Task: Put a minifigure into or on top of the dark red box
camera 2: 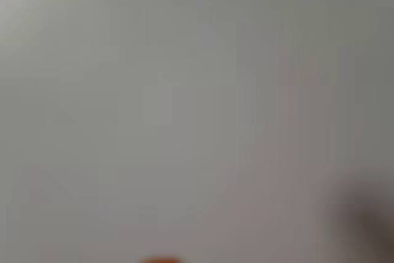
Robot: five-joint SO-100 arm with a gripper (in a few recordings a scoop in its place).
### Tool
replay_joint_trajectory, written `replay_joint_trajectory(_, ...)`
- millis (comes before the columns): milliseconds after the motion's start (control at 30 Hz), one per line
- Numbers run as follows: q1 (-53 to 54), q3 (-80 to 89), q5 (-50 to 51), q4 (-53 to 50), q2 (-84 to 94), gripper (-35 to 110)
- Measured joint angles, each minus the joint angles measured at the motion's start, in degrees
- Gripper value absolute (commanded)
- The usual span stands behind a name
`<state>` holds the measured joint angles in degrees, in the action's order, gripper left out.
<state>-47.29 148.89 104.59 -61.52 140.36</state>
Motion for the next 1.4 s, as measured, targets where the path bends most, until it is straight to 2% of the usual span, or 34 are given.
replay_joint_trajectory(267,6.7,-6.6,-1.7,5.7,-13.4,21)
replay_joint_trajectory(633,14.6,-6.9,-2.6,8.1,-16.1,21)
replay_joint_trajectory(967,13.4,-10.0,5.5,10.9,-27.7,21)
replay_joint_trajectory(1400,12.7,-16.3,4.8,14.6,-37.4,21)
